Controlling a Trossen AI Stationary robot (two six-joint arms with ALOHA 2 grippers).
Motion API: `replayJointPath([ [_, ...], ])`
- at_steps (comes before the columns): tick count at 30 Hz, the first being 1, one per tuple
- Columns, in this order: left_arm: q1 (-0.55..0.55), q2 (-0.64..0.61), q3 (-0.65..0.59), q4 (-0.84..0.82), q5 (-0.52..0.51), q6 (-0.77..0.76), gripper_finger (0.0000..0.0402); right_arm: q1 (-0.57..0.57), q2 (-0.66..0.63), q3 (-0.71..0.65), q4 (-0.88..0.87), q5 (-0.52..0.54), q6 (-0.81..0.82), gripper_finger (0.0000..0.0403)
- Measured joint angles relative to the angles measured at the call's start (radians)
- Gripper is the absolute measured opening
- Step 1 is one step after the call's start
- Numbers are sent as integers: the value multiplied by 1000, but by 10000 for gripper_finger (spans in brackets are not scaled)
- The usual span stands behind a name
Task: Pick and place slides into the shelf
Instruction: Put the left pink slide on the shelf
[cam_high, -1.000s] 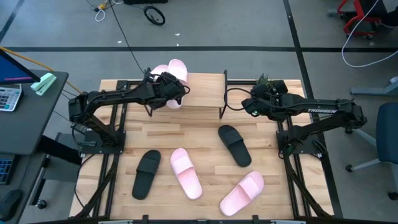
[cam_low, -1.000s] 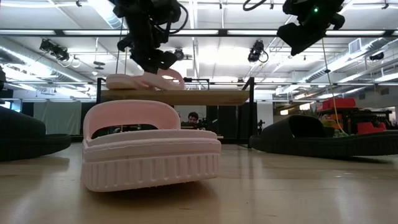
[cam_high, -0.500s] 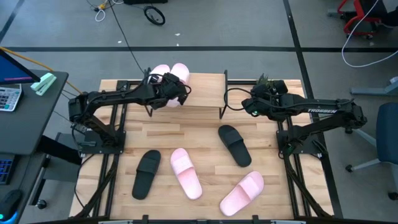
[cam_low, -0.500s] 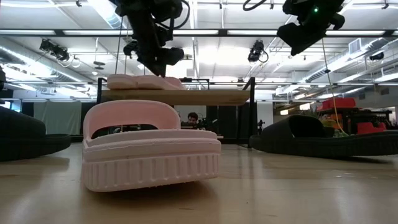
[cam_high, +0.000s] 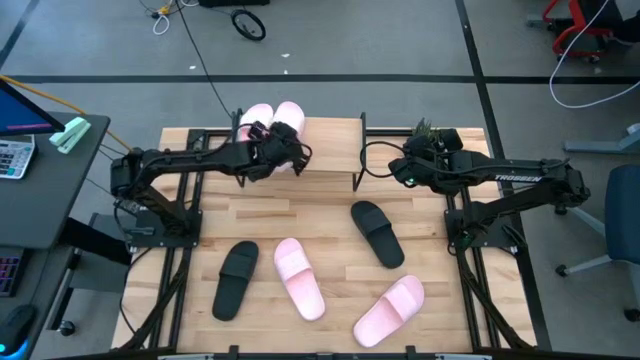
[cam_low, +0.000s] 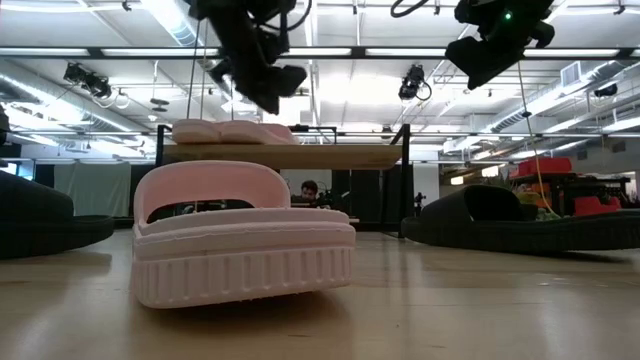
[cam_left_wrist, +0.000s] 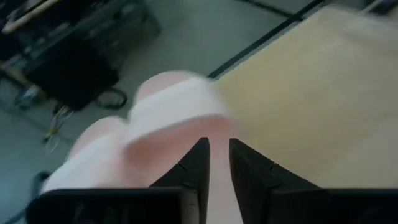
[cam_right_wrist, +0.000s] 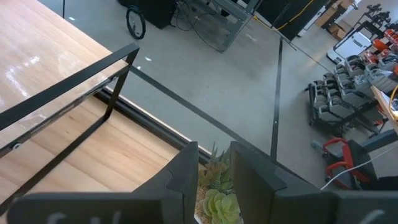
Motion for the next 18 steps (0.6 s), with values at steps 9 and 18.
replayJointPath([
  [9,-195,-11,1,3,490,7,30,-1,0,0,0,-19,8,98],
  [18,-488,-1,1,-2,685,-81,53,0,0,0,0,-19,17,98],
])
